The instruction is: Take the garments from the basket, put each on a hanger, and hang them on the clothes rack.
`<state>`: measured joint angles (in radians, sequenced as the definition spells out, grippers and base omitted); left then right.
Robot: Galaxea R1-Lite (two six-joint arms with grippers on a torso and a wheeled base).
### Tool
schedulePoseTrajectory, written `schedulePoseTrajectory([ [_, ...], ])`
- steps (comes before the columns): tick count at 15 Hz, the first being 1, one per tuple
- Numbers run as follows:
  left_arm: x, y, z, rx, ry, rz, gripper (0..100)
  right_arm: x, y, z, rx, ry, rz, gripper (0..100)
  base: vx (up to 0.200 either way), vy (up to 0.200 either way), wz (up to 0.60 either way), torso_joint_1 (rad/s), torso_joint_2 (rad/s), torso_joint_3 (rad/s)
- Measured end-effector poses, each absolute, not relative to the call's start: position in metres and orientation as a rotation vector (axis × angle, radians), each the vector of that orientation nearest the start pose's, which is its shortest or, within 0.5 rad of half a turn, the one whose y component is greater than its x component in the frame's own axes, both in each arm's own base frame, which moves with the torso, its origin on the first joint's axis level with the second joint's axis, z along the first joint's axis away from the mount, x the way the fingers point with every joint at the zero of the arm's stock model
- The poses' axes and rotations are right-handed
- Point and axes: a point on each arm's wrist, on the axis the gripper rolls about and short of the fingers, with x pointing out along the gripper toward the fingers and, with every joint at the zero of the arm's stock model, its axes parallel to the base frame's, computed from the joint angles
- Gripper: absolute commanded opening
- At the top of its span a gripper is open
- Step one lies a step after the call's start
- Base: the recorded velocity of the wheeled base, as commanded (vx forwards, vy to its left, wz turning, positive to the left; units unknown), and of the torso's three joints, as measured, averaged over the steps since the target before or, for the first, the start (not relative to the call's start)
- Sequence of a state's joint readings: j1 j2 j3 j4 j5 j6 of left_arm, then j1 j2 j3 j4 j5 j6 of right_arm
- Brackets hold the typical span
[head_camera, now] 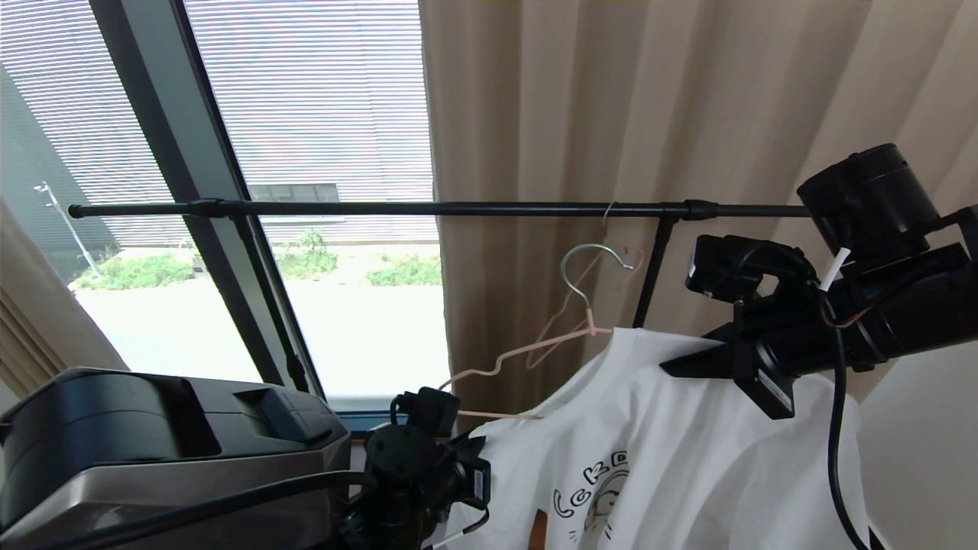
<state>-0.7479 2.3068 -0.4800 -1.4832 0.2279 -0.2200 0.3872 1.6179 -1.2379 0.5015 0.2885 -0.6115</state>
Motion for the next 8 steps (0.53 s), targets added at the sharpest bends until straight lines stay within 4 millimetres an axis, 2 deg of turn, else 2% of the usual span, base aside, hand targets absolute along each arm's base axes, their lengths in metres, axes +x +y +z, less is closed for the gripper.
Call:
schedulePoseTrajectory([
  [8,0.253,-0.207,0.001,-0.051,0.350,-0.434,0,0.234,0.097,0.227,-0.590,0.681,0.866,0,0.000,0.000,0.00,0.000,0.00,0.000],
])
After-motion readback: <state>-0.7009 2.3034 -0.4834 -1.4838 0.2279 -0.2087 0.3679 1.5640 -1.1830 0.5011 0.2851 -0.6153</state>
